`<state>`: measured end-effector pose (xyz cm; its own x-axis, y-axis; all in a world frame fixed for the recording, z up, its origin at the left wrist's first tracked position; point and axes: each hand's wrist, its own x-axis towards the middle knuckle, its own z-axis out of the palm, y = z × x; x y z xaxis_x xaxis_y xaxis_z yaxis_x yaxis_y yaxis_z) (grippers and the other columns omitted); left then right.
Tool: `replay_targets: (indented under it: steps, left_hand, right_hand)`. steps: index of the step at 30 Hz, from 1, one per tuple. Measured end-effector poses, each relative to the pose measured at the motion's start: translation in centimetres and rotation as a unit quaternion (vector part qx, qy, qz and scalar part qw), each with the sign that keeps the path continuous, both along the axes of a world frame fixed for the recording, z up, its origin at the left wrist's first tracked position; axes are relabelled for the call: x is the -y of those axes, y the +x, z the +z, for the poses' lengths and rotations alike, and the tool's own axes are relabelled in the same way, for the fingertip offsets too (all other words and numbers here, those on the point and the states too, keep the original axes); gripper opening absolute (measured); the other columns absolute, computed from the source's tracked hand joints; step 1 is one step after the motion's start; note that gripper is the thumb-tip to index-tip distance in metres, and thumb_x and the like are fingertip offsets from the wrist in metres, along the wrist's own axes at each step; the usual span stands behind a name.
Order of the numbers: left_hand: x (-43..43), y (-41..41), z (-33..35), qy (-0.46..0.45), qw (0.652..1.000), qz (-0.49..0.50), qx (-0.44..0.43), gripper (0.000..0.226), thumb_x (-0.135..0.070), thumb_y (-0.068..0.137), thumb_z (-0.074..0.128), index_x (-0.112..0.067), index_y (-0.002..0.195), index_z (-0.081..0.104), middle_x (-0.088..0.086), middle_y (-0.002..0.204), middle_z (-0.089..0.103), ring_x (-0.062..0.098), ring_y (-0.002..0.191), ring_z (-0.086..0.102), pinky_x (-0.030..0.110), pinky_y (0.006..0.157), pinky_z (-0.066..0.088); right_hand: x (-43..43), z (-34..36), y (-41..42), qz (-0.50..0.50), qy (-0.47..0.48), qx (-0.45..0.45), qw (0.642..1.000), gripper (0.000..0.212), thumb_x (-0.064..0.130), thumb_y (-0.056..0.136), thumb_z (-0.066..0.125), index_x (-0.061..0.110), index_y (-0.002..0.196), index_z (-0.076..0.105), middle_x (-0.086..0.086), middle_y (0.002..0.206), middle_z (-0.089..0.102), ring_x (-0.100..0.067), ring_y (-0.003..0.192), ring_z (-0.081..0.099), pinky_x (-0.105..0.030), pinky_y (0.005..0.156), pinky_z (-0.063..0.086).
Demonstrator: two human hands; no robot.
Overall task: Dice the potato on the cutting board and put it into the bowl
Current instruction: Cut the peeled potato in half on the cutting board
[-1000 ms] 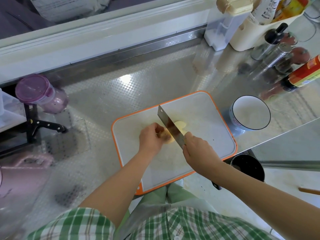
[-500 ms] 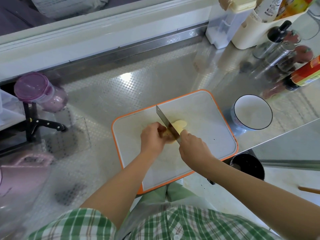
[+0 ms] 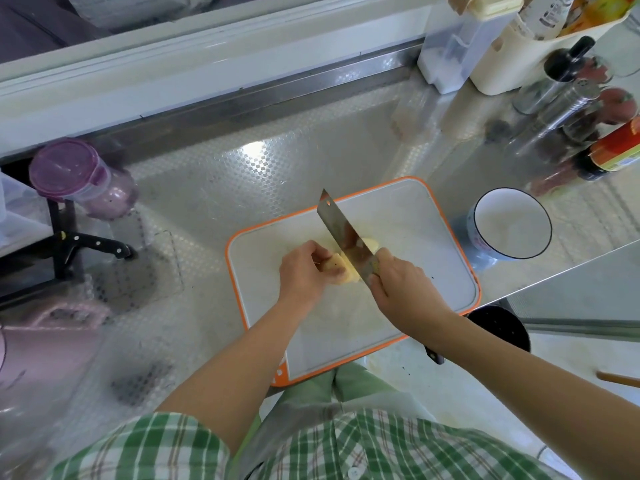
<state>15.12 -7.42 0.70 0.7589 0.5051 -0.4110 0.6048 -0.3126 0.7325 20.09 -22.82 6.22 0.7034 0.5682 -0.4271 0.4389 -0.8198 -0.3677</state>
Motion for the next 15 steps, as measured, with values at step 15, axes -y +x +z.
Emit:
replay_targets:
  steps: [15]
  left_hand:
    - [-0.05, 0.00, -0.01, -0.005, 1.000, 0.002, -0.001, 0.034, -0.025, 0.063, 0.089, -0.017, 0.089, 0.067, -0.005, 0.081, 0.067, 0.018, 0.079, 0.065, 0.039, 0.077, 0.057]
  right_hand:
    - [0.62, 0.58, -0.76, -0.009, -0.031, -0.031, 0.999, 0.005, 0.019, 0.101, 0.038, 0.016, 0.098, 0.036, 0.002, 0.072, 0.042, -0.015, 0.062, 0.044, -0.027, 0.051, 0.029]
